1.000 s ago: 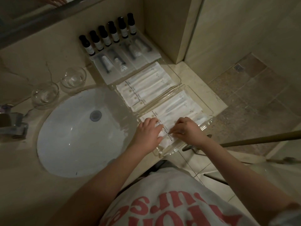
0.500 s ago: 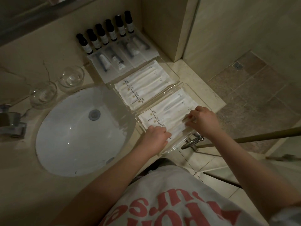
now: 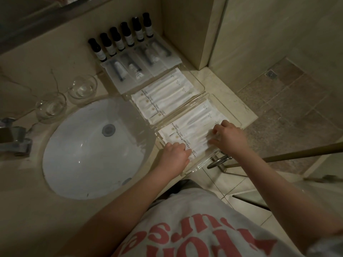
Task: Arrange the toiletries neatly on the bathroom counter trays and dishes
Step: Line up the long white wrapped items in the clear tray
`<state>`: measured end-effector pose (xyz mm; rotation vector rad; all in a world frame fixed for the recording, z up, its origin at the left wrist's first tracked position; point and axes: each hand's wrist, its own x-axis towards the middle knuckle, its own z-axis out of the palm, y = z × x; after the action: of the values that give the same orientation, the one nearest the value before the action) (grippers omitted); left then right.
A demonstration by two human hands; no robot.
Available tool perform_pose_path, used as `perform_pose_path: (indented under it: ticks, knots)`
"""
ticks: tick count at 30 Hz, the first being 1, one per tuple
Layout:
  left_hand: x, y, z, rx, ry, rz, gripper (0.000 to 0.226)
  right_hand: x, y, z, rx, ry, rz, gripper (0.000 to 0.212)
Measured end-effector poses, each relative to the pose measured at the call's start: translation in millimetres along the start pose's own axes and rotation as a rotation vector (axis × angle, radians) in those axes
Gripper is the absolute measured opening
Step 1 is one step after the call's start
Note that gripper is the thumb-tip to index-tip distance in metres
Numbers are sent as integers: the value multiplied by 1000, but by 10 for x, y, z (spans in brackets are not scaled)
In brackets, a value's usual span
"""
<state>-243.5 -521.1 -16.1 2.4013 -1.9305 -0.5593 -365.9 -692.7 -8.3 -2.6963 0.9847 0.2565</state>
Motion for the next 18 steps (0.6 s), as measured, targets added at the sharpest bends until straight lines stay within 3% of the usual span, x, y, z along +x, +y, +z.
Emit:
perform_pose_path:
  ticks: [9, 18]
  knots:
    - [-133, -218, -67, -7, 223, -35, 25, -62, -285, -64, -6, 98, -39, 40]
    - [-798, -996, -360, 56, 224, -462, 22, 102, -1271, -71, 18, 74, -301, 43]
